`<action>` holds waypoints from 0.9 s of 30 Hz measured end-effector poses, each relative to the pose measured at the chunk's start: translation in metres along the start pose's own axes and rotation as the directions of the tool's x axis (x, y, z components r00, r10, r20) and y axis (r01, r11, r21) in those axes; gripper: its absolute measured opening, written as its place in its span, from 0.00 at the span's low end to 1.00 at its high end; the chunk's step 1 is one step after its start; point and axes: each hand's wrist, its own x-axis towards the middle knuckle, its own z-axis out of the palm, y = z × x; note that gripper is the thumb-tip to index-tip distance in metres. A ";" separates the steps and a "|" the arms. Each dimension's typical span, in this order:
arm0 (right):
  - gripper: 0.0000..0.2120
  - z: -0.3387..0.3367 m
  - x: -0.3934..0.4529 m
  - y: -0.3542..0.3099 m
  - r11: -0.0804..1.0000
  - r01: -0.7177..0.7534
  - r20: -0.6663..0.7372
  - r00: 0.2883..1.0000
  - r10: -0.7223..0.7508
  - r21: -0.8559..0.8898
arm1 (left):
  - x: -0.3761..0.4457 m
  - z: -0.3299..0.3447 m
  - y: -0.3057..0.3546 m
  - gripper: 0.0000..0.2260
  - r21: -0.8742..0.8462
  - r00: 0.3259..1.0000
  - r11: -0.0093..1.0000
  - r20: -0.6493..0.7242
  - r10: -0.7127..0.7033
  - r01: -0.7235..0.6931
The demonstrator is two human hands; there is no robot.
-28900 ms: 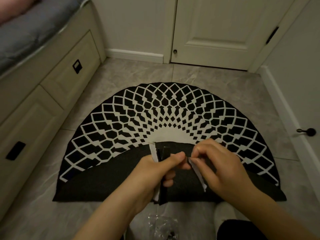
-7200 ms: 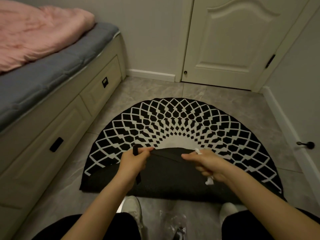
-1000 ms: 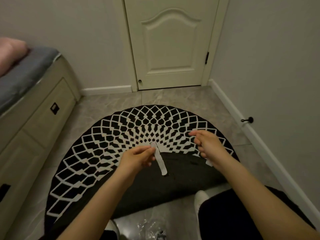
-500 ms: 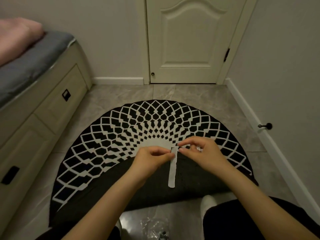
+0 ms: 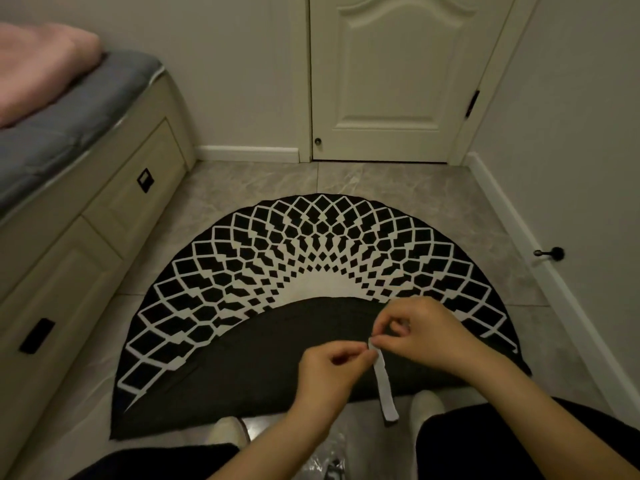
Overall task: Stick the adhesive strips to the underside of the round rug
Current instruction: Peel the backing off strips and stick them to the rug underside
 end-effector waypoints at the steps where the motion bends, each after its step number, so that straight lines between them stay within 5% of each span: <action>1: 0.06 0.001 0.000 0.000 1.000 -0.023 0.035 0.999 0.023 0.002 | -0.001 0.001 -0.004 0.06 0.002 1.000 1.000 0.002 0.008 -0.008; 8: 0.04 0.020 -0.001 -0.005 0.997 0.021 0.095 0.995 -0.014 -0.072 | -0.004 -0.009 -0.010 0.05 -0.018 0.999 0.999 -0.009 -0.043 0.043; 13: 0.05 0.031 -0.005 -0.010 0.991 0.085 0.048 0.996 -0.080 -0.108 | -0.002 -0.016 -0.005 0.13 -0.446 0.912 0.795 0.216 -0.349 0.411; 20: 0.17 0.038 -0.007 -0.012 0.973 0.176 0.032 0.984 -0.173 -0.150 | 0.004 -0.035 0.001 0.06 -0.410 0.816 0.713 0.392 -0.425 0.569; 27: 0.11 0.049 -0.009 -0.011 0.964 0.230 -0.077 0.967 -0.242 -0.137 | 0.012 -0.047 0.006 0.05 -0.374 0.750 0.654 0.410 -0.519 0.657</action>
